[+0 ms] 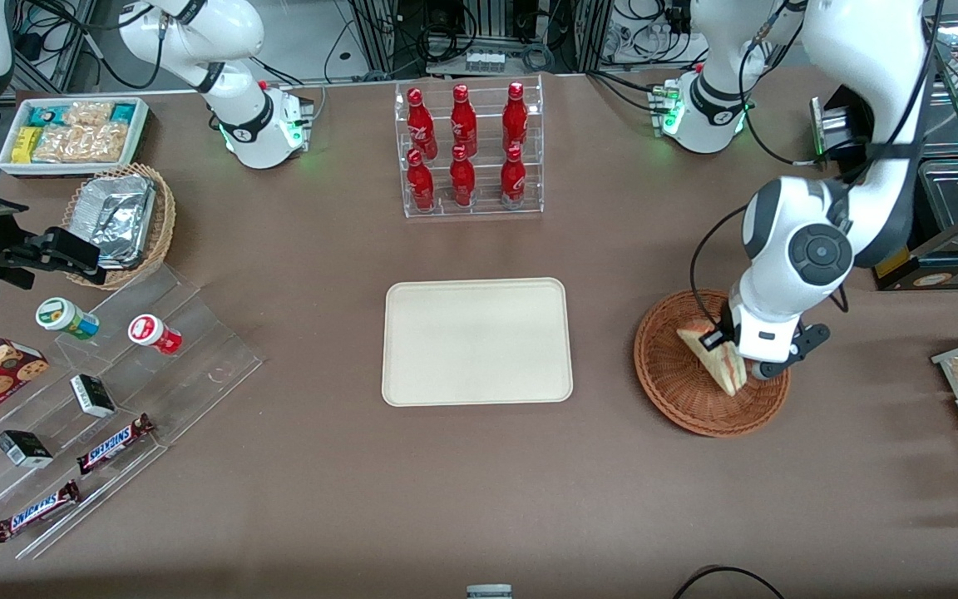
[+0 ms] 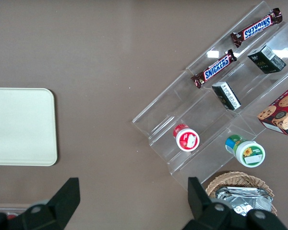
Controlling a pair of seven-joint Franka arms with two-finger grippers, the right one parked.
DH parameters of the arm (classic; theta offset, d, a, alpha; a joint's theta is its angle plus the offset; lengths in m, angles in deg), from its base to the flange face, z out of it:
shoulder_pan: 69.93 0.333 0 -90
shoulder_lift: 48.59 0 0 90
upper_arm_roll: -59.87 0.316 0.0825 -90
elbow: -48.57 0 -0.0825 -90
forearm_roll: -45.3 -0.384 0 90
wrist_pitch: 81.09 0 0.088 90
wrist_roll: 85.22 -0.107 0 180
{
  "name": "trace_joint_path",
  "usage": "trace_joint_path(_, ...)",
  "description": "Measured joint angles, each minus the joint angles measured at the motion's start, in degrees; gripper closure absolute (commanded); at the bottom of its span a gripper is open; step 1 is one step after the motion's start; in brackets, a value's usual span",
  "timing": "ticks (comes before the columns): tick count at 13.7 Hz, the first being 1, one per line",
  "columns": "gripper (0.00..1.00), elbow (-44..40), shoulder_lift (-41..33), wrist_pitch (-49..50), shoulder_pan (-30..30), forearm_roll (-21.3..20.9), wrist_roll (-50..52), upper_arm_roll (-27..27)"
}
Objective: Place sandwich from basket to tray
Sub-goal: 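Close the left gripper on the sandwich and lift it from the basket, then carry the sandwich over the cream tray and lower it onto the tray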
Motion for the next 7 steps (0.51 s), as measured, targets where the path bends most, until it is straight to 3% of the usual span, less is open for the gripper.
trace_joint_path(3,1.00,-8.74,-1.61,11.51,-4.43,-0.14,0.00,-1.43)
trace_joint_path(7,1.00,-15.55,4.08,11.64,-13.85,-0.12,0.46,-2.07)
